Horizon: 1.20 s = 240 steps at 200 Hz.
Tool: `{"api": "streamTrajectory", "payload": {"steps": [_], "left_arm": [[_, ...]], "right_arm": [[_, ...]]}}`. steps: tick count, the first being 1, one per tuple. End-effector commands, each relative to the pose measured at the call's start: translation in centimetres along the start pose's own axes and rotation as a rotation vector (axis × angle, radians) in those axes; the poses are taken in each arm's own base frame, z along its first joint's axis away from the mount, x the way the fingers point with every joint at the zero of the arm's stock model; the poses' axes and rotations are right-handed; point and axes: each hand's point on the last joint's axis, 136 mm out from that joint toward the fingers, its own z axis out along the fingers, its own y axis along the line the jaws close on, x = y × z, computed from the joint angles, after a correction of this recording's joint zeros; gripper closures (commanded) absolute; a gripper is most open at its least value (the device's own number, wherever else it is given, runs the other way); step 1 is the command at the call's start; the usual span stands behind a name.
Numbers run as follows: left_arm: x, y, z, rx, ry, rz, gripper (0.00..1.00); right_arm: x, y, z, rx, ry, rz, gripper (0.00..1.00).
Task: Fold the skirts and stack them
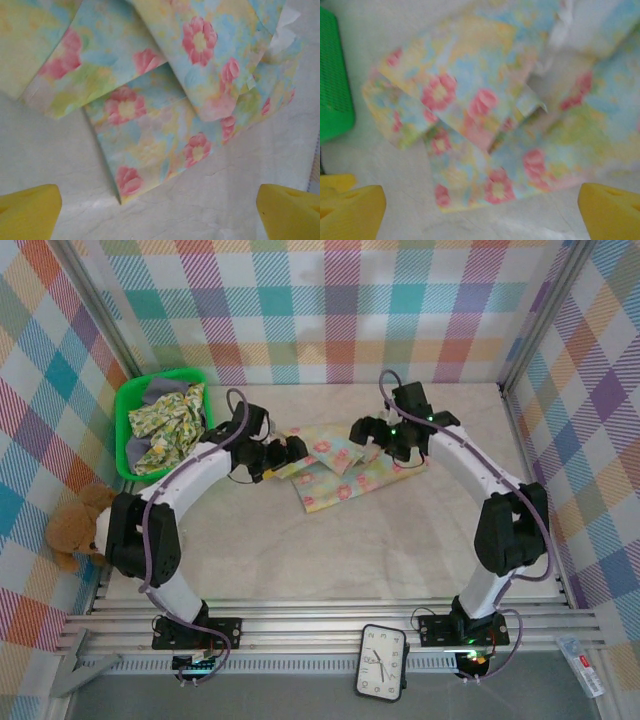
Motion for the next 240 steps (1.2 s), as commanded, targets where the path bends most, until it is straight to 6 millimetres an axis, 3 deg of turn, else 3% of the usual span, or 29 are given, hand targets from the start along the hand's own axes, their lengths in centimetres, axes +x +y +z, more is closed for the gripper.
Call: {"api": "streamTrajectory", "payload": {"steps": [1, 24, 57, 76, 99, 116, 153, 229, 240], "left_arm": [[0.0, 2.4, -1.4, -0.106, -0.053, -0.014, 0.00], [-0.2, 4.9, -1.7, -0.169, -0.091, -0.102, 0.00], [-0.7, 7.1, -2.3, -0.216, -0.148, -0.194, 0.00], [-0.8, 8.1, -2.7, -0.249, -0.154, -0.211, 0.00], [-0.9, 9.9, -3.7, -0.300, -0.175, -0.242, 0.00], [-1.1, 11.0, -4.6, -0.313, -0.198, -0.276, 0.00], [-0.8, 12.1, -5.5, -0.316, -0.214, -0.299, 0.00], [-0.3, 12.9, -5.1, -0.332, -0.190, -0.296, 0.00], [-0.5, 12.9, -5.1, -0.329, -0.191, -0.294, 0.00]], "right_arm": [[0.4, -0.7, 0.8, 0.001, 0.010, -0.119, 0.01], [0.5, -0.9, 3.1, -0.007, 0.064, -0.148, 0.00], [0.1, 1.9, 6.7, -0.109, 0.074, -0.143, 0.06], [0.3, 3.1, 8.3, -0.059, 0.057, -0.386, 0.10], [0.9, 2.0, 10.3, 0.089, 0.103, -0.743, 0.16], [1.6, 0.8, 11.7, 0.145, 0.172, -0.893, 0.17], [2.6, 1.5, 12.8, 0.128, 0.236, -1.056, 0.22], [2.9, 1.8, 14.5, 0.162, 0.260, -1.143, 0.34], [2.6, 1.7, 14.6, 0.184, 0.251, -1.153, 0.45]]}}
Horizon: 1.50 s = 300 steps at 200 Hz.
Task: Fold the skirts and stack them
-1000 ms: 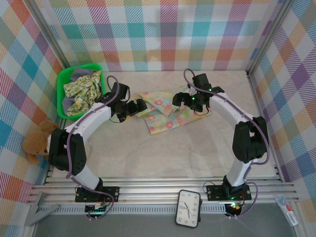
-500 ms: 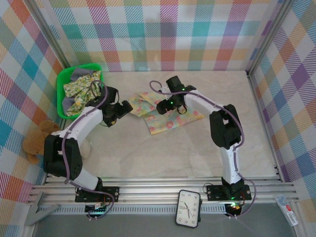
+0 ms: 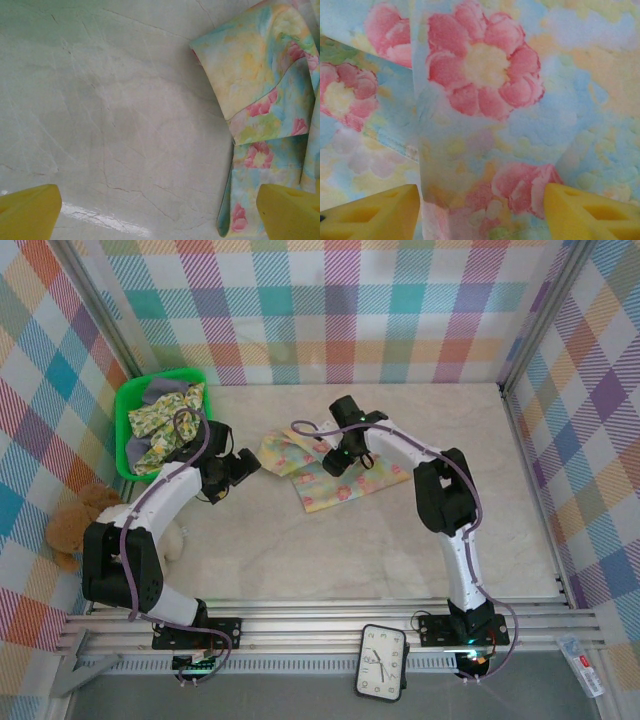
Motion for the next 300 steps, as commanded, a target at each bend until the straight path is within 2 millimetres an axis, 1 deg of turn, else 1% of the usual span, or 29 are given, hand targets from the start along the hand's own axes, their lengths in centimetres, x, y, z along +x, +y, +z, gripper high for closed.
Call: {"api": "streamTrajectory", "payload": {"steps": [1, 4, 5, 9, 10, 16, 22, 26, 28, 33, 34, 36, 41, 45, 55, 72, 81, 100, 114, 132, 143, 159, 187, 200, 210, 233, 249, 275, 300], "left_arm": [[-0.1, 0.9, -0.1, -0.021, 0.006, 0.002, 0.00], [-0.1, 0.9, 0.0, -0.022, 0.007, 0.005, 0.00], [-0.1, 0.9, 0.0, -0.021, 0.007, 0.005, 0.00], [-0.1, 0.9, -0.1, -0.017, 0.007, 0.008, 0.00], [-0.1, 0.8, -0.1, -0.016, 0.007, 0.009, 0.00], [-0.2, 0.7, -0.1, -0.009, 0.008, 0.018, 0.00], [-0.2, 0.5, -0.1, 0.000, 0.009, 0.032, 0.00], [-0.2, 0.3, -0.1, 0.007, 0.011, 0.044, 0.00], [-0.2, 0.2, -0.1, 0.011, 0.012, 0.050, 0.00], [-0.3, 0.0, -0.1, 0.019, 0.012, 0.065, 0.00], [-0.3, 0.0, -0.1, 0.020, 0.013, 0.066, 0.00], [-0.3, -0.1, -0.1, 0.023, 0.013, 0.074, 0.00], [-0.3, -0.4, -0.1, 0.033, 0.014, 0.093, 0.00], [-0.3, -0.5, -0.1, 0.040, 0.014, 0.110, 0.00], [-0.1, -1.0, -0.1, 0.053, 0.014, 0.156, 0.00], [0.3, -2.0, -0.2, 0.075, 0.012, 0.257, 0.00], [0.6, -2.8, -0.3, 0.091, 0.012, 0.312, 0.00], [1.5, -5.3, -0.5, 0.155, 0.004, 0.442, 0.00], [2.5, -7.0, -0.5, 0.187, -0.006, 0.547, 0.00], [3.9, -8.6, 0.0, 0.210, 0.009, 0.675, 0.03], [4.8, -9.2, 0.2, 0.215, 0.021, 0.754, 0.05], [6.4, -10.4, 0.1, 0.229, 0.027, 0.893, 0.08], [10.8, -12.7, -0.6, 0.322, 0.073, 1.084, 0.11], [12.7, -13.0, -0.5, 0.319, 0.100, 1.162, 0.15], [13.9, -12.9, -0.1, 0.276, 0.106, 1.228, 0.18], [15.1, -11.9, 1.6, 0.181, 0.156, 1.276, 0.32], [16.1, -11.4, 2.6, 0.154, 0.203, 1.305, 0.36], [17.9, -11.7, 3.7, 0.164, 0.253, 1.361, 0.38], [18.5, -12.1, 5.0, 0.165, 0.278, 1.373, 0.42]], "right_arm": [[-0.2, 0.2, 0.7, 0.024, 0.026, -0.062, 0.46], [-0.3, 0.1, 0.6, 0.030, 0.024, -0.060, 0.48], [-0.3, 0.0, 0.6, 0.031, 0.024, -0.060, 0.51], [-0.4, -0.1, 0.4, 0.039, 0.023, -0.059, 0.57], [-0.5, -0.1, 0.4, 0.040, 0.021, -0.058, 0.57], [-0.6, -0.4, -0.1, 0.057, 0.014, -0.049, 0.69], [-0.9, -0.7, -0.8, 0.079, 0.000, -0.045, 0.77], [-1.2, -1.0, -1.7, 0.095, -0.019, -0.043, 0.80], [-1.0, -1.0, -1.7, 0.097, -0.017, -0.043, 0.84], [-1.1, -1.3, -2.9, 0.116, -0.039, -0.040, 0.89], [-1.0, -1.3, -2.7, 0.116, -0.036, -0.040, 0.91], [-1.1, -1.5, -3.5, 0.125, -0.048, -0.038, 0.92], [-0.7, -1.7, -4.0, 0.136, -0.053, -0.035, 0.97], [-0.6, -2.0, -5.2, 0.149, -0.068, -0.029, 1.00], [0.4, -2.9, -7.3, 0.162, -0.081, -0.011, 1.00], [3.6, -3.9, -9.8, 0.151, -0.064, -0.005, 1.00], [6.0, -4.8, -10.4, 0.146, -0.031, -0.006, 1.00], [9.8, -6.2, -11.3, 0.149, -0.004, -0.064, 1.00], [11.5, -7.3, -12.0, 0.170, -0.042, -0.099, 1.00], [12.6, -8.9, -13.3, 0.201, -0.106, -0.108, 1.00], [12.8, -9.3, -13.7, 0.227, -0.133, -0.159, 1.00], [12.6, -9.3, -14.1, 0.243, -0.171, -0.216, 1.00], [12.6, -9.3, -13.6, 0.260, -0.188, -0.246, 1.00], [12.9, -9.4, -13.3, 0.267, -0.180, -0.250, 1.00], [13.0, -9.4, -13.1, 0.263, -0.176, -0.248, 1.00], [13.1, -9.1, -12.7, 0.254, -0.177, -0.245, 1.00], [13.2, -9.0, -12.6, 0.248, -0.183, -0.238, 1.00], [13.3, -8.7, -12.3, 0.234, -0.186, -0.230, 1.00], [13.3, -8.7, -12.2, 0.233, -0.186, -0.225, 1.00]]}}
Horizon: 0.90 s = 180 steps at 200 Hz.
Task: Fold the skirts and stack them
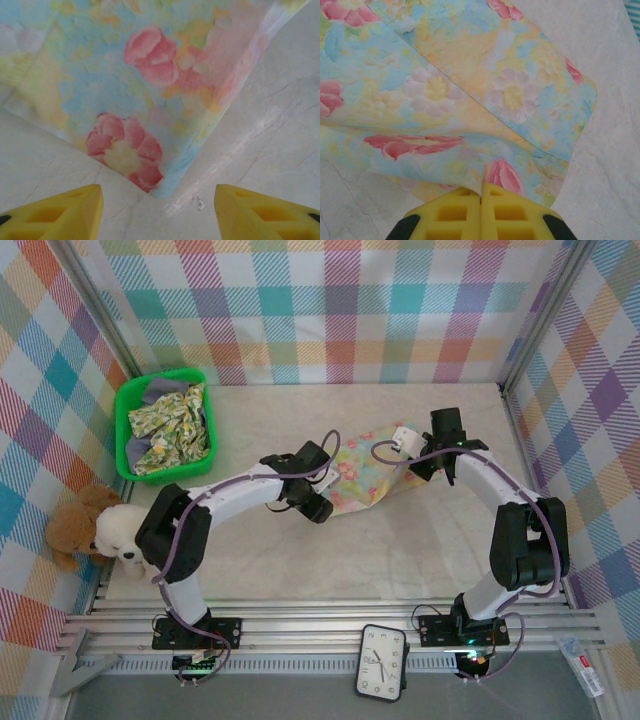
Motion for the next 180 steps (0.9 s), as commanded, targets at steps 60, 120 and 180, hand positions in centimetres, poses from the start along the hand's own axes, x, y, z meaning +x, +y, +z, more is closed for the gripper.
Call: {"api": "streamTrajectory", "payload": {"steps": [60, 120, 180], "left_arm": [[-1.0, -0.6, 2.5, -0.028, 0.040, 0.089, 0.51], [-1.6, 0.2, 3.2, -0.073, 0.007, 0.067, 0.74], [-3.9, 5.3, -3.0, -0.271, -0.181, -0.148, 1.00]], "right_arm": [[-1.0, 0.4, -0.3, -0.008, -0.058, -0.009, 1.00], [-1.5, 0.3, -0.5, -0.011, -0.080, 0.008, 1.00], [-4.2, -2.0, -4.8, 0.077, -0.176, 0.082, 1.00]]}}
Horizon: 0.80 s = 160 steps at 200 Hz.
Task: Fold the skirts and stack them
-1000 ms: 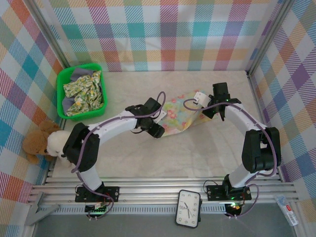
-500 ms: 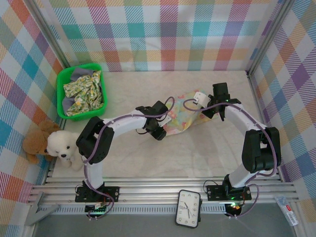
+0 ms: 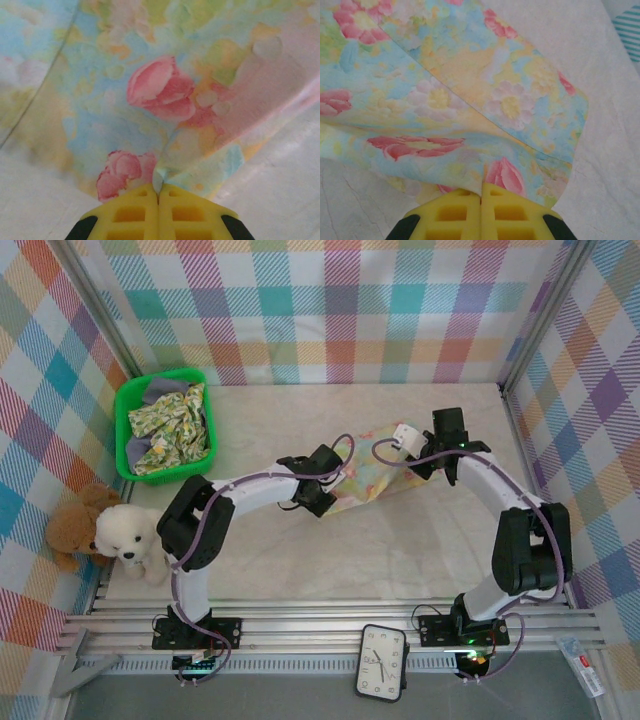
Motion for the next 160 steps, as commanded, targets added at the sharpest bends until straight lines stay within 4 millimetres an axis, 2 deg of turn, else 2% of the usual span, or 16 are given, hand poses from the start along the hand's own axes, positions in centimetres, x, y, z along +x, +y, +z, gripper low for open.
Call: {"api": "streamTrajectory", "payload": {"steps": [1, 17, 32, 44, 56, 77, 95, 98, 113, 135, 160], "left_arm": [[-2.4, 3.7, -5.4, -0.111, -0.159, -0.144, 1.00], [-4.0, 6.2, -10.2, -0.203, -0.283, -0.203, 1.00], [-5.4, 9.3, -15.8, -0.330, -0.398, -0.264, 1.00], [-6.3, 11.2, -20.3, -0.376, -0.492, -0.315, 1.00], [-7.3, 12.4, -24.2, -0.380, -0.584, -0.351, 1.00], [-8.9, 13.1, -29.8, -0.368, -0.709, -0.353, 1.00], [-9.8, 14.0, -34.2, -0.374, -0.808, -0.370, 1.00], [-10.0, 14.1, -35.5, -0.371, -0.834, -0.376, 1.00], [-10.3, 14.5, -39.2, -0.344, -0.904, -0.390, 1.00], [-9.9, 13.5, -43.2, -0.268, -0.979, -0.385, 1.00], [-8.3, 12.2, -46.4, -0.186, -1.030, -0.373, 1.00]], "right_arm": [[-3.2, -1.8, -3.4, 0.060, -0.111, 0.049, 1.00], [-5.0, -3.1, -6.3, 0.103, -0.152, 0.089, 1.00], [-6.8, -4.1, -9.5, 0.139, -0.203, 0.118, 1.00], [-8.7, -4.9, -12.7, 0.175, -0.274, 0.131, 1.00], [-10.7, -5.2, -15.9, 0.189, -0.360, 0.147, 1.00], [-13.7, -5.3, -21.1, 0.179, -0.472, 0.192, 1.00], [-15.0, -6.2, -24.7, 0.205, -0.505, 0.264, 1.00], [-15.2, -6.3, -25.3, 0.209, -0.511, 0.273, 1.00], [-16.3, -5.9, -28.3, 0.202, -0.564, 0.283, 1.00], [-18.0, -4.1, -32.8, 0.151, -0.689, 0.274, 1.00], [-18.9, -1.6, -37.0, 0.111, -0.816, 0.246, 1.00]]}}
